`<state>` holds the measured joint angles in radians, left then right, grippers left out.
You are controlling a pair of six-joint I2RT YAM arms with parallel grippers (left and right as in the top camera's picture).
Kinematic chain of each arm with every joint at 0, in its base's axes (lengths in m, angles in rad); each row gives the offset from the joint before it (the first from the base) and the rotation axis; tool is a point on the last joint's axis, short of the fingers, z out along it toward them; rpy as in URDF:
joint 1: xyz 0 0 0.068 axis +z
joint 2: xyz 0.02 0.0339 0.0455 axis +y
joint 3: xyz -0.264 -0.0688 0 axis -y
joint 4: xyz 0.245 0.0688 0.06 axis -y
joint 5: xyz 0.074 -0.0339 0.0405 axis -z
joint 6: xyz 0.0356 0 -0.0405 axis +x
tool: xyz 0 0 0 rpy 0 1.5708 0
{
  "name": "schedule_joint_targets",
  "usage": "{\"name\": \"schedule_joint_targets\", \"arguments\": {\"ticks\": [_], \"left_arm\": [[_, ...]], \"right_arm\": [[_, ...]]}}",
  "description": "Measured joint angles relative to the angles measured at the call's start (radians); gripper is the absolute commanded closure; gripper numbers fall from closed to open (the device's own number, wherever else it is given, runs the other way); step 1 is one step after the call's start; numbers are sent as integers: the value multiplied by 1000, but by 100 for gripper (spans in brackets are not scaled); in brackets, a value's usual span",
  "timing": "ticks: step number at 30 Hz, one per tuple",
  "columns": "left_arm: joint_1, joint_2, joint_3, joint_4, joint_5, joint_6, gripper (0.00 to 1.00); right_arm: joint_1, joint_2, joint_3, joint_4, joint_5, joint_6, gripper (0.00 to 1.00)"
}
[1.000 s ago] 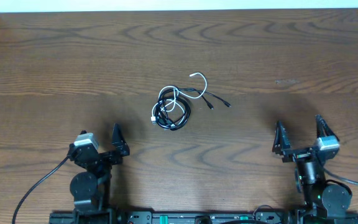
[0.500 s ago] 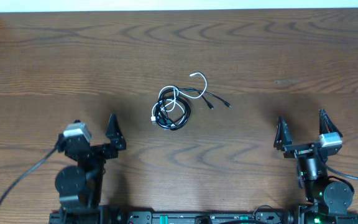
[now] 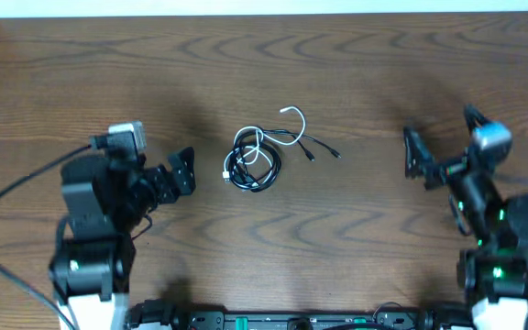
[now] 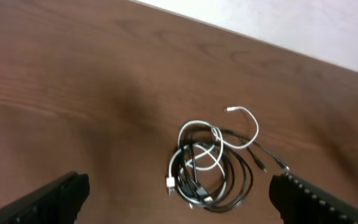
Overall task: Untangle cables
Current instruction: 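Raise both arms and move grippers toward the tangled black and white cables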
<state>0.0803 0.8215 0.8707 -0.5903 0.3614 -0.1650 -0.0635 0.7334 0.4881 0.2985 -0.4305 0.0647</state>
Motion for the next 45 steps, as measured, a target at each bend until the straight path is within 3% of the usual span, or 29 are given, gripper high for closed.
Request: {"name": "schedule_joint_targets", "arguments": {"ticks": [9,17,18,19,20,21,25,27,28,39,45], "left_arm": [[0,243,164,-240,76,-4,2],[0,403,164,-321,110,-44,2],[0,419,164,-322,112,-57,19],[0,437,164,-322,112,-76,57],[0,453,164,-322,112,-91,81],[-2,472,164,-319,112,-107,92],[-18,544,164,-294,113,-148,93],[-38,591,164,-273,112,-169,93],[-40,596,164,-270,113,-171,93],[-113,792,164,-15,112,-233,91],[-114,869,164,128,111,-253,71]], "right_arm": [[0,330,253,-201,-182,9,1],[0,483,288,-260,-263,32,1],[0,496,288,-263,-267,32,1],[0,508,288,-268,-270,34,1],[0,518,288,-278,-273,34,1],[0,521,288,-284,-273,34,1],[0,526,288,-298,-285,62,3],[0,528,289,-314,-292,102,89],[0,528,289,-313,-292,108,99],[73,687,290,-328,-227,229,99],[177,757,290,-325,-227,248,95]]}}
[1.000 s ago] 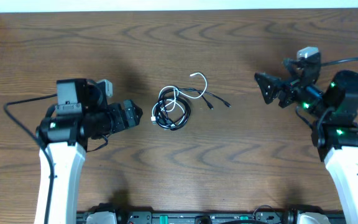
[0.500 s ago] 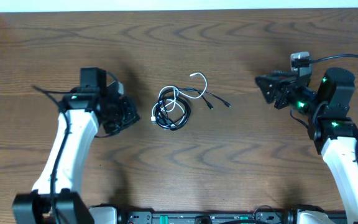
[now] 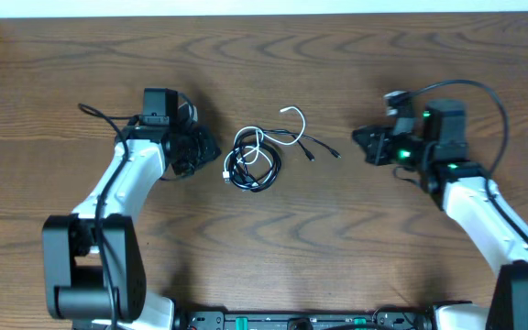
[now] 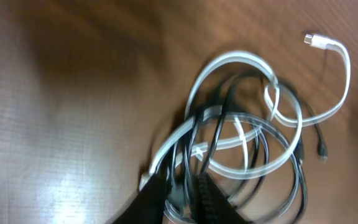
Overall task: Untangle cables
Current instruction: 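Raise both arms and move grippers toward the tangled black and white cables, then lower left and right grippers onto opposite sides of the cable bundle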
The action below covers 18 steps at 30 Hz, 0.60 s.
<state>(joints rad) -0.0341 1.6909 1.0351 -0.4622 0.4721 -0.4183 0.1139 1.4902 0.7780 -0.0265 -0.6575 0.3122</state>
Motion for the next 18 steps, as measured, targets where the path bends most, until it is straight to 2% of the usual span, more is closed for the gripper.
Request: {"name": "schedule_joint_targets", "arguments": {"ticks": [2,3,10,18], "left_arm": [[0,21,0,35,1,-2,61],[0,33,1,51,2,1,59],[0,85,1,63,1,-3,58],[-16,119,1,63,1,-3,59]], "right_arm": [[35,18,0,1,0,4,89],[60,32,0,2,0,9,87],[175,100,0,23,50,67,80],[254,135,0,60,114,117,78]]}}
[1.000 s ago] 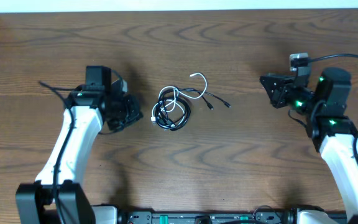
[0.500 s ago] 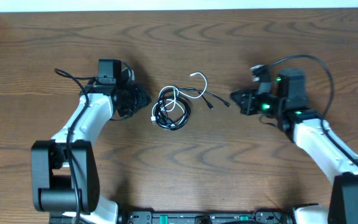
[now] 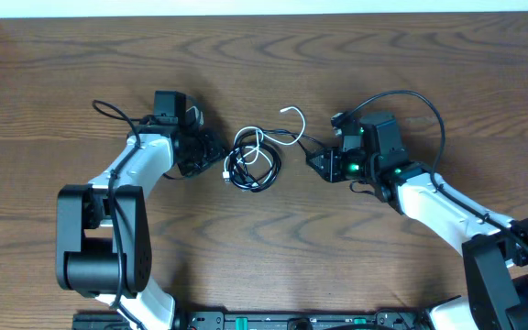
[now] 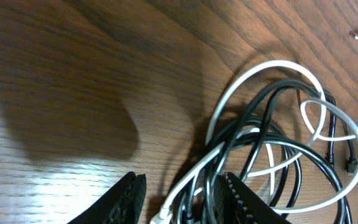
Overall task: Untangle cables
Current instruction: 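Lower left and right grippers onto opposite sides of the cable bundle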
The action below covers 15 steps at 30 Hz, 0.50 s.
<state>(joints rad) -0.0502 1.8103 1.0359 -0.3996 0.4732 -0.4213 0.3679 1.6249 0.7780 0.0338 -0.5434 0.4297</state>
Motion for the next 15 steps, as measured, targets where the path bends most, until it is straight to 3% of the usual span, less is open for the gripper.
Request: {"name": "schedule_joint_targets", "arguments": {"ticks": [6,15], "left_arm": [[-48,0,0,-5,-5,-1,59],[-139,0,0,-23,-171,-57,72]], "right_arm": [[51,0,0,24,42,15,75],[111,2,0,23,119,68,76]]}}
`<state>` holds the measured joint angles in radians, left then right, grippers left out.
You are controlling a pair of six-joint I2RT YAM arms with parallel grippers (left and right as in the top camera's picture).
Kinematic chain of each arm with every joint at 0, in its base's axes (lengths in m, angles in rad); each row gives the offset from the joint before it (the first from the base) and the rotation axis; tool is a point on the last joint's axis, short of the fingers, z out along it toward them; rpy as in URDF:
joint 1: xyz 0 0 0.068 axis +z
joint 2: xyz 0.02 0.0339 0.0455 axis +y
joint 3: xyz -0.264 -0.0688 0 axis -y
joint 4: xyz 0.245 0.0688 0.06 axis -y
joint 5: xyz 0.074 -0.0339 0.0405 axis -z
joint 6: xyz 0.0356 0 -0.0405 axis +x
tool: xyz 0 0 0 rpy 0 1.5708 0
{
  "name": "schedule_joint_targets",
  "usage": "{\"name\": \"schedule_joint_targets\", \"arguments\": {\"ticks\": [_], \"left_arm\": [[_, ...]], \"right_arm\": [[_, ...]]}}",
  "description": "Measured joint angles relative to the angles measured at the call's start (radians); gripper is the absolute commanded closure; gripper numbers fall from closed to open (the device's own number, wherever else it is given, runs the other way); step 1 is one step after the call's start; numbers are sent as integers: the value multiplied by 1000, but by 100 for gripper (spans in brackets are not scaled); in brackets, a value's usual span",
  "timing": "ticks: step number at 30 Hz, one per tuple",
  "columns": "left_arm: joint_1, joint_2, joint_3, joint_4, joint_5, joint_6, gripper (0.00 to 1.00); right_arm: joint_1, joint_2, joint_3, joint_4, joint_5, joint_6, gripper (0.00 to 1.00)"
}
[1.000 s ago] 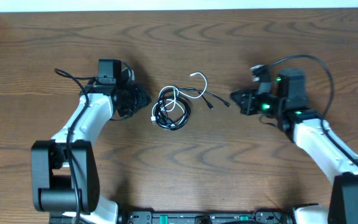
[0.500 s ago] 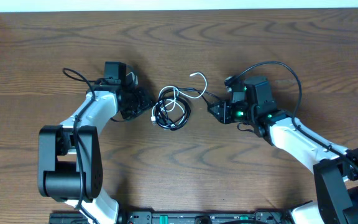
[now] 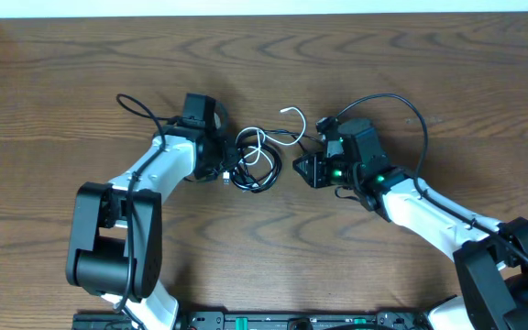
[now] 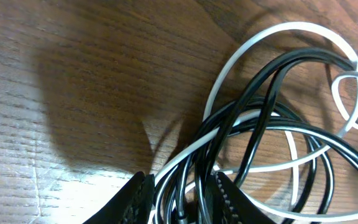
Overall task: Untangle cables
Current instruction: 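Lower left and right grippers onto opposite sides of the cable bundle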
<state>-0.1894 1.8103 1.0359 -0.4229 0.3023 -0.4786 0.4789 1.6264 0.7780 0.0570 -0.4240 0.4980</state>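
A tangle of white and black cables (image 3: 258, 159) lies coiled in the middle of the wooden table (image 3: 264, 64). One white end (image 3: 291, 112) curls out toward the far side. My left gripper (image 3: 225, 168) is at the coil's left edge. In the left wrist view it (image 4: 182, 202) stands open, and several strands of white cable (image 4: 241, 56) and black cable (image 4: 272, 68) run between its fingers (image 4: 138, 199). My right gripper (image 3: 302, 170) sits low at the coil's right side, where the black tails lead out; its jaws are too dark to read.
Both arms reach in from the near edge and bend toward the middle, with their own black supply cables (image 3: 136, 105) looping above them. A pale strip (image 3: 264, 7) runs along the table's far edge.
My left gripper has pushed further into the coil's left side, so more strands lie between its fingers. The right gripper has moved left, closer to the coil. The coil lies where it did.
Both grippers first hung wide apart near the table's sides, with the left open and far from the coil. They then stood at the coil's level on either side. After that they closed in, and now both sit against the coil.
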Motion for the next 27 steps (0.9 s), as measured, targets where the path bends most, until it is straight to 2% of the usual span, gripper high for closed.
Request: {"name": "schedule_joint_targets", "arguments": {"ticks": [2,6,15,22,27], "left_arm": [[-14,0,0,0,-18,-6,77],[-35,0,0,0,-31,-16,77],[-41,0,0,-2,-39,-19,77],[-41,0,0,-11,-40,-19,77],[-41,0,0,-5,-40,-19,76]], "right_arm": [[12,2,0,-1,18,7,75],[29,16,0,-1,42,30,68],[56,153,0,14,53,161,69],[59,167,1,126,-12,198,50],[59,167,1,187,-66,200,43]]}}
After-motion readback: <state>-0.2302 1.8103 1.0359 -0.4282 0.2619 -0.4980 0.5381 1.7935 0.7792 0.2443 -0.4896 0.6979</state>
